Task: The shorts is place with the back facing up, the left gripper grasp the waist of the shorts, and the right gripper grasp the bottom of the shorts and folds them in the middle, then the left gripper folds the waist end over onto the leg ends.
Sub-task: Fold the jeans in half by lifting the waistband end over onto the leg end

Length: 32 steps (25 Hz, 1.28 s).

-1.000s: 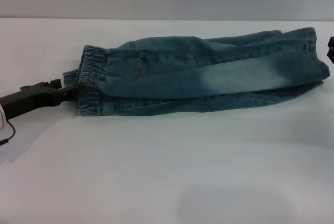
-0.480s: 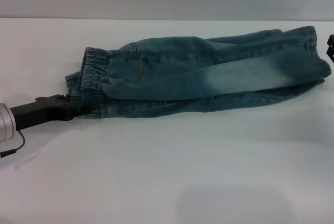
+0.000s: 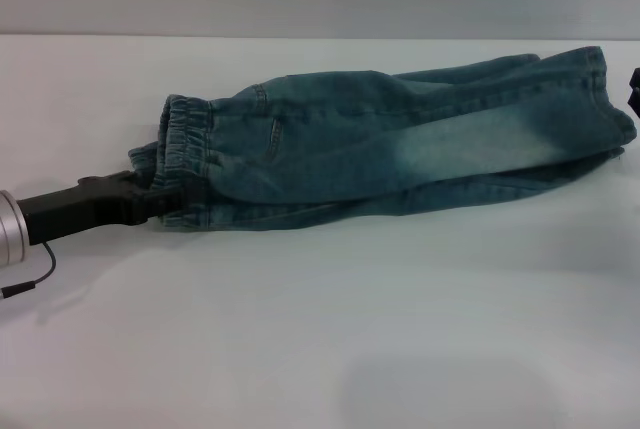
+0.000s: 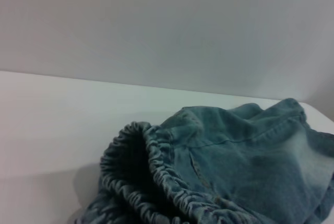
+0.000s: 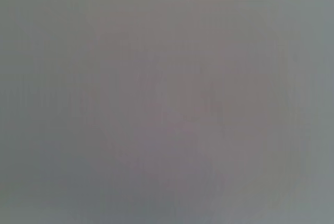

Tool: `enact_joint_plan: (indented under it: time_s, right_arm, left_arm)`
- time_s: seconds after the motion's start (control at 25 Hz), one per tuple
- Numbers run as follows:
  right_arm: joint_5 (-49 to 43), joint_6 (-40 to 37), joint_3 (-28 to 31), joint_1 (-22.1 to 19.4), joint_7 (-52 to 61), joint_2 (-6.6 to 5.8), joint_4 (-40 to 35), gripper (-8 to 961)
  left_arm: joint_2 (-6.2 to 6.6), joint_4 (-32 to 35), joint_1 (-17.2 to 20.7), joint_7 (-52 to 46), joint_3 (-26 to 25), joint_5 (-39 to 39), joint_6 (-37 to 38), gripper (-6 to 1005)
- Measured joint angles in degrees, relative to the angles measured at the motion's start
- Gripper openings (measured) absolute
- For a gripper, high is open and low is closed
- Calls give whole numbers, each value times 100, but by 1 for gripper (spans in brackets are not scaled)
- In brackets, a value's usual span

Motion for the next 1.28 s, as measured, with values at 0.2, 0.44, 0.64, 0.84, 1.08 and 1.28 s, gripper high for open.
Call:
enact_joint_plan:
  time_s: [0.2, 0.44, 0.64, 0.84, 1.08, 1.28]
  right_arm:
    - [0, -5, 8, -26, 0, -7, 0, 634]
    - [0, -26, 9, -42, 3, -8, 0, 634]
    - [0, -37, 9, -66, 21, -5, -2, 634]
    - [0, -40, 9, -99, 30, -6, -15, 633]
    - [0, -43, 9, -131, 35, -10, -28, 633]
    - [0, -48, 9, -151, 38, -9, -36, 633]
  left_arm:
    - [-4, -7, 0, -1, 65, 41, 39, 770]
    - [-25, -47, 7, -2, 97, 76, -26, 751]
    - [-33, -83, 0, -2, 159, 78, -144, 734]
    - [-34, -186, -61, -2, 173, 78, -208, 718]
    - [-48, -202, -93, -2, 171, 57, -248, 699]
    - [-49, -209, -95, -6, 172, 75, -247, 683]
